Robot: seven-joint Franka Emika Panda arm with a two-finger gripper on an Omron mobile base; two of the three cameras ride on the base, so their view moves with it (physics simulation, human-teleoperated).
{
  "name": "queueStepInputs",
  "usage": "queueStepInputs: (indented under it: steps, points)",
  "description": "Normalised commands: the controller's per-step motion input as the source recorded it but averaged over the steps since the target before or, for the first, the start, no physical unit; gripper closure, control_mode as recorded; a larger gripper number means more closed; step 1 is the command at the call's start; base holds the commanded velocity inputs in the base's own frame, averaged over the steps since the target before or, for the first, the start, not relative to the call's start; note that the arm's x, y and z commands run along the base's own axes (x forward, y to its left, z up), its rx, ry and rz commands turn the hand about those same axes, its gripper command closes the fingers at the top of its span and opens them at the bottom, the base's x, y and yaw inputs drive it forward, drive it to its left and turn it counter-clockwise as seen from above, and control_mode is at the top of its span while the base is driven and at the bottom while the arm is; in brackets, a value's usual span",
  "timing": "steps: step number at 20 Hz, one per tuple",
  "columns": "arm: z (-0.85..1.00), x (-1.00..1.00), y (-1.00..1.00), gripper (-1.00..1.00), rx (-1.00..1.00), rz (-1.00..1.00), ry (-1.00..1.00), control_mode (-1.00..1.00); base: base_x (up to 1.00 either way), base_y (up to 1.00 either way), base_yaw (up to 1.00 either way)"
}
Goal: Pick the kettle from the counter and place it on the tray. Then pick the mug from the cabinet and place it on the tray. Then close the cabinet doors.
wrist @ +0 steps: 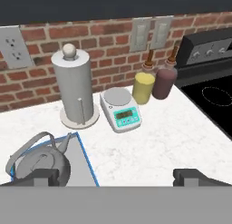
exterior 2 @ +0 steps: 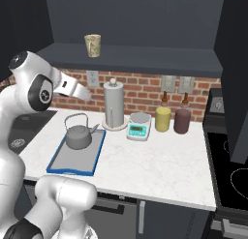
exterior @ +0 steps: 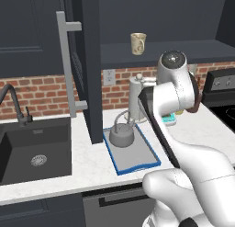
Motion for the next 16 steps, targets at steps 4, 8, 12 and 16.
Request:
queueStepInputs:
  steps: [4,8,12,16]
  points:
    - [0.62,0.02,-0.01,-1.00,-0.01,0.23,0.01,-1.00,0.00,0.00,0.00]
    - [0.53,0.28,0.00,-1.00,0.00,0.15,-0.02,-1.00,0.00,0.00,0.00]
    - [0.51,0.45,0.00,-1.00,0.00,0.09,-0.10,-1.00,0.00,0.00,0.00]
    - [0.35,0.48,0.00,-1.00,0.00,0.10,-0.10,-1.00,0.00,0.00,0.00]
